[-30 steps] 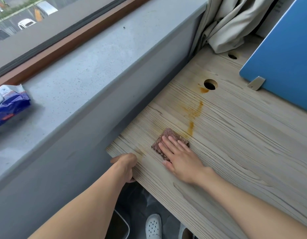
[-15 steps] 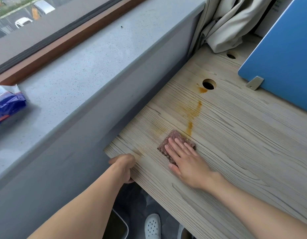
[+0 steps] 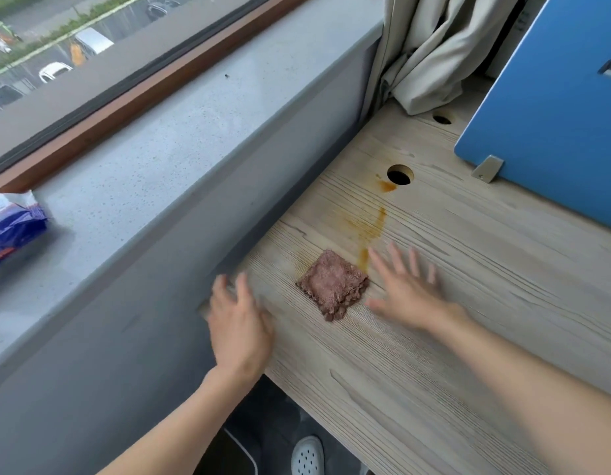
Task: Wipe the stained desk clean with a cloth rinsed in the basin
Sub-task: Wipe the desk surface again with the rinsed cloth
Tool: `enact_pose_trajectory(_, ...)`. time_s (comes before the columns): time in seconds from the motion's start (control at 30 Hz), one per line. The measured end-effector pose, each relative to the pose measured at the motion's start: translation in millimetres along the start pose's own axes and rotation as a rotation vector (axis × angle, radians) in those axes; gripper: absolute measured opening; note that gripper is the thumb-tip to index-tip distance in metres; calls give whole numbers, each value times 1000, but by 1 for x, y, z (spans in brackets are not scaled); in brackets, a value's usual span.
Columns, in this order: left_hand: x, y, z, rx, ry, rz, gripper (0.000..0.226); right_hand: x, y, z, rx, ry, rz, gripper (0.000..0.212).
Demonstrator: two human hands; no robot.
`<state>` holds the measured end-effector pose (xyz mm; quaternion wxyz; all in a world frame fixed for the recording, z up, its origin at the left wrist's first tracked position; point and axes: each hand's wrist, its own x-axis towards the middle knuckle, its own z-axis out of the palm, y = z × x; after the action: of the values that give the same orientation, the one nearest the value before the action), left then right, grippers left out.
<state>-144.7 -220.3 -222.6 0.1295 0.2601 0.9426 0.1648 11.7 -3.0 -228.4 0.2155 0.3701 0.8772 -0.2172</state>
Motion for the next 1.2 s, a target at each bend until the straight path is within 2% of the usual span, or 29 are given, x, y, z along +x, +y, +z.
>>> enact_pose_trajectory(0.07, -1, 32, 4, 127, -198, 433, 68, 2, 26, -3, -18, -75, 153, 113)
enact_pose_trajectory(0.1, 1, 48, 13, 191, -293, 550, 66, 3, 33, -2, -15, -93, 176, 114)
enact_pose_trajectory(0.17, 7, 77, 31, 275, -400, 646, 62, 4, 36, 0, -3, -88, 164, 112)
enact_pose_trajectory(0.27, 9, 93, 53, 386, -489, 615, 67, 6, 36, 5, -10, -69, 165, 108)
enact_pose_trajectory(0.37, 12, 89, 56, 465, -495, 634, 67, 9, 40, 6, -22, -49, 160, 108)
enact_pose_trajectory(0.57, 21, 97, 55, 392, -469, 571, 65, 10, 40, 3, -85, -65, 160, 108)
enact_pose_trajectory(0.67, 9, 96, 59, 390, -496, 630, 65, 15, 51, -14, -121, -71, 119, 106)
enact_pose_trajectory(0.73, 16, 92, 58, 395, -501, 660, 63, 19, 59, -21, -89, -108, 157, 112)
enact_pose_trajectory(0.9, 25, 100, 65, 356, -433, 601, 65, 26, 60, -16, -62, -146, 208, 119)
enact_pose_trajectory(1.07, 25, 95, 66, 339, -487, 657, 62, 27, 59, -18, -60, -159, 205, 119)
enact_pose_trajectory(1.2, 42, 107, 69, 303, -445, 572, 60, 28, 60, -17, -63, -152, 206, 119)
